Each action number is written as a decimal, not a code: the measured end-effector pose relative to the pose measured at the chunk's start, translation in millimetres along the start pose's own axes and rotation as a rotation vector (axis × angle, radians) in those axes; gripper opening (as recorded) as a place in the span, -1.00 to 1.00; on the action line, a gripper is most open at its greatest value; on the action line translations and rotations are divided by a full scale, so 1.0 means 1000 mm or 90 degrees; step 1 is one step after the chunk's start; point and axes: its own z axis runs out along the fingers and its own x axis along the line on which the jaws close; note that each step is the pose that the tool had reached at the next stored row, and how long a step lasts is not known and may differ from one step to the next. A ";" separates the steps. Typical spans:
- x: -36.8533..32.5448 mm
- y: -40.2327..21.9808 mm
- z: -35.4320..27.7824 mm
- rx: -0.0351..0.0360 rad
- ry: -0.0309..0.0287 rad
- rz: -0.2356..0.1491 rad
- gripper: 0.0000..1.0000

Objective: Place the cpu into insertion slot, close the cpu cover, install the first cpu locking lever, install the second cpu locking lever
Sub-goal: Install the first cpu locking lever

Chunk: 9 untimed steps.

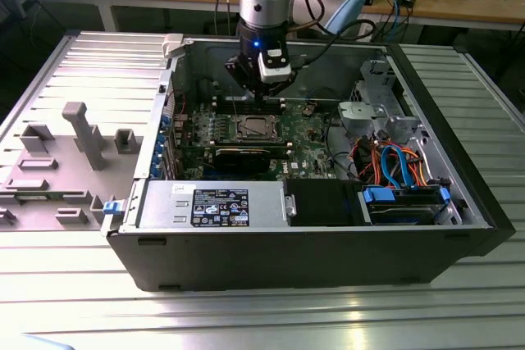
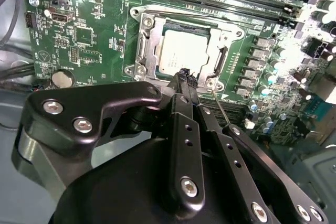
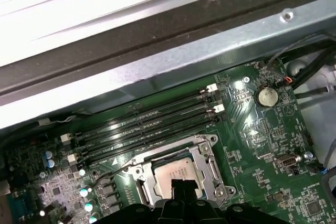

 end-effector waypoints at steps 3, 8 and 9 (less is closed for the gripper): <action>0.0000 0.0002 -0.0047 0.0007 0.0025 -0.001 -0.79; 0.0001 0.0001 -0.0047 -0.0006 0.0033 -0.040 -0.79; 0.0001 0.0001 -0.0046 -0.0007 0.0035 -0.048 -0.79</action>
